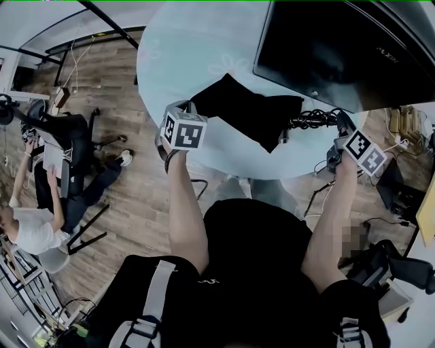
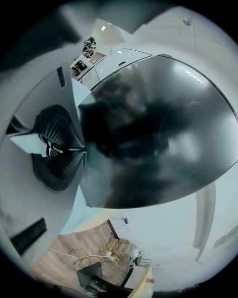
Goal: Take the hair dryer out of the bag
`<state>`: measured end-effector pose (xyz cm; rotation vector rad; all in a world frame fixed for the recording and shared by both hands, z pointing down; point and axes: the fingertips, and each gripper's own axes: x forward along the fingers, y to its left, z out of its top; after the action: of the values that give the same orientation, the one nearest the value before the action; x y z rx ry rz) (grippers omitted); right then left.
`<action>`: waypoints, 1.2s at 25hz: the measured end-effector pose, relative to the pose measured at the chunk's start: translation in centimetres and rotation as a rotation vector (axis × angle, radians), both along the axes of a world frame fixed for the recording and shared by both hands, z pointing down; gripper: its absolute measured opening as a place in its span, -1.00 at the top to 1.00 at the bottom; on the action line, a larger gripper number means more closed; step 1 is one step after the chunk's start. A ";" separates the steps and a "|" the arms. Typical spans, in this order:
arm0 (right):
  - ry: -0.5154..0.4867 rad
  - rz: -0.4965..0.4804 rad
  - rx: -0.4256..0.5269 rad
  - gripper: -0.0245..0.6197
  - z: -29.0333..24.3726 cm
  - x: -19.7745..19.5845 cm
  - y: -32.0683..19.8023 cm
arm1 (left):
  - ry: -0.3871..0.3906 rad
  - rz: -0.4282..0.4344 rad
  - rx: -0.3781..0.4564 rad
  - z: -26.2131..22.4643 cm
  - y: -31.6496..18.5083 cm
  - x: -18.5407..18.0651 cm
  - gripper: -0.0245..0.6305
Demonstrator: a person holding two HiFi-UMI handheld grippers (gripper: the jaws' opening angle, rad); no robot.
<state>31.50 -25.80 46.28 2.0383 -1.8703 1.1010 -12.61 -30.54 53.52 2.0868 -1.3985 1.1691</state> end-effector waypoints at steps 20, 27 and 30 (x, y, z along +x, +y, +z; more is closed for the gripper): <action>-0.043 0.251 -0.010 0.84 1.2 4.6 7.8 | -0.016 0.101 -0.124 1.8 3.1 -1.1 0.67; -0.076 0.327 -0.064 0.83 4.2 3.2 14.0 | 0.137 0.324 -0.066 -0.1 4.2 4.8 0.46; -0.090 0.341 -0.079 0.83 5.2 2.1 16.0 | 0.153 0.379 -0.059 0.4 5.0 7.0 0.67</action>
<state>33.61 -9.80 51.48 2.3551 -1.5204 1.3411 -5.65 -25.53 53.90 2.4081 -0.9137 1.1384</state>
